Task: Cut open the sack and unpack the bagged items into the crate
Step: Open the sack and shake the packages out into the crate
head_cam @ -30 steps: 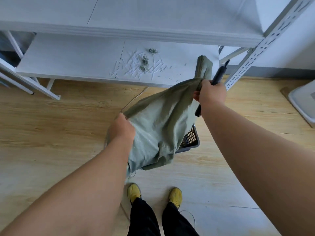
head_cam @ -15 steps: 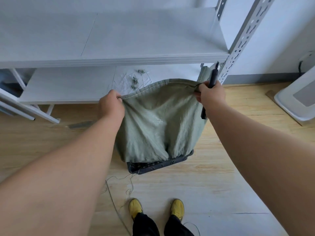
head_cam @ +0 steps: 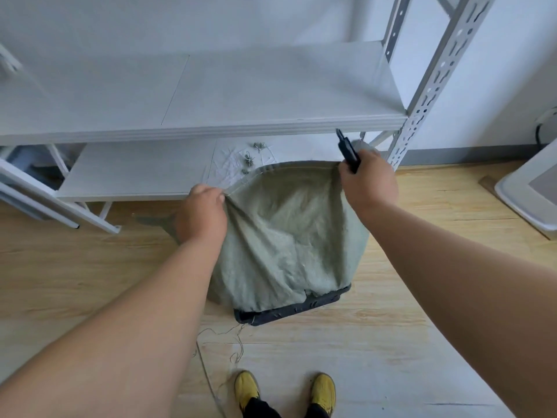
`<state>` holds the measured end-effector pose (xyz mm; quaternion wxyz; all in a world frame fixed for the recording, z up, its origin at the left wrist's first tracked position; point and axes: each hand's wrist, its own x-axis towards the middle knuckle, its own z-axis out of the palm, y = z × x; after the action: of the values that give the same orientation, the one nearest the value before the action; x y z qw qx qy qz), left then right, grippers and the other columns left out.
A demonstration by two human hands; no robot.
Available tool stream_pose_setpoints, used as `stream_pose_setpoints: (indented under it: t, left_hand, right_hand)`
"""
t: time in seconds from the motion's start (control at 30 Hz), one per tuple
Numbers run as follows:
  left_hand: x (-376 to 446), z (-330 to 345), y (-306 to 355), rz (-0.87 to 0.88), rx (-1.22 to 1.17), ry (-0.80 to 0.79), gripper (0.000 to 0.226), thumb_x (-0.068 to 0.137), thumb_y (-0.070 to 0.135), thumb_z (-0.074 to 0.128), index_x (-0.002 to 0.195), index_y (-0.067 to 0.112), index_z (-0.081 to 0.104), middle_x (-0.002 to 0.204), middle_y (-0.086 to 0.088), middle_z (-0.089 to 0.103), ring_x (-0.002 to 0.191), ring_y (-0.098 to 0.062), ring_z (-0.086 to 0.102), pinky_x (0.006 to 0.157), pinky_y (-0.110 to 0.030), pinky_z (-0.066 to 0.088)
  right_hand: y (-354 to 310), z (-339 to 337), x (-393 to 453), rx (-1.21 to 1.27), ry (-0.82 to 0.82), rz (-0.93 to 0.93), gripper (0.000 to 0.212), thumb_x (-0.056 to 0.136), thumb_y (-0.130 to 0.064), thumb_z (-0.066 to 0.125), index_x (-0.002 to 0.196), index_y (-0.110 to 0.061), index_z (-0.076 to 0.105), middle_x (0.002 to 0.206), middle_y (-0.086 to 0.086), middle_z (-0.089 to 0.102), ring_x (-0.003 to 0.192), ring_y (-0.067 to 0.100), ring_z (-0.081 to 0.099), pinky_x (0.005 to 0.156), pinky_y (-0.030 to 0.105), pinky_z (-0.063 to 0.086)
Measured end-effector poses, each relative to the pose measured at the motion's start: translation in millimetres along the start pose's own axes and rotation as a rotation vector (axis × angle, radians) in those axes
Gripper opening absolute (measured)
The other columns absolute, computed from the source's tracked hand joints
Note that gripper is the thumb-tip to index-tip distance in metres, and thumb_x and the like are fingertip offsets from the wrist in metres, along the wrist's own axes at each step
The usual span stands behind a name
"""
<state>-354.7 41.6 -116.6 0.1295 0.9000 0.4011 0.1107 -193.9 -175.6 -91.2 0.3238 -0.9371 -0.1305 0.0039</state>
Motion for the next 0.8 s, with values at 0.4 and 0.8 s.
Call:
stream_pose_setpoints:
  t: [0.4,0.8]
  left_hand:
    - [-31,2,23,-0.118,0.082,-0.076,0.029,0.092,0.023,0.054,0.121,0.027,0.061,0.122,0.001,0.059,0.116,-0.025,0.047,0.086,-0.037,0.042]
    - [4,31,97,0.465,-0.143,-0.196,0.014,0.09,0.035,0.059,0.099,0.03,0.067,0.094,0.009,0.063,0.104,-0.016,0.052,0.099,-0.036,0.018]
  right_hand:
    - [6,-9,-7,0.018,-0.089,-0.118,0.01,0.09,-0.03,0.057,0.089,-0.021,0.061,0.102,-0.014,0.049,0.071,0.017,0.052,0.052,0.021,0.031]
    - [-7,2,8,0.067,-0.332,-0.142,0.015,0.08,-0.033,0.071,0.093,-0.028,0.065,0.097,-0.004,0.053,0.082,0.017,0.057,0.072,0.033,0.047]
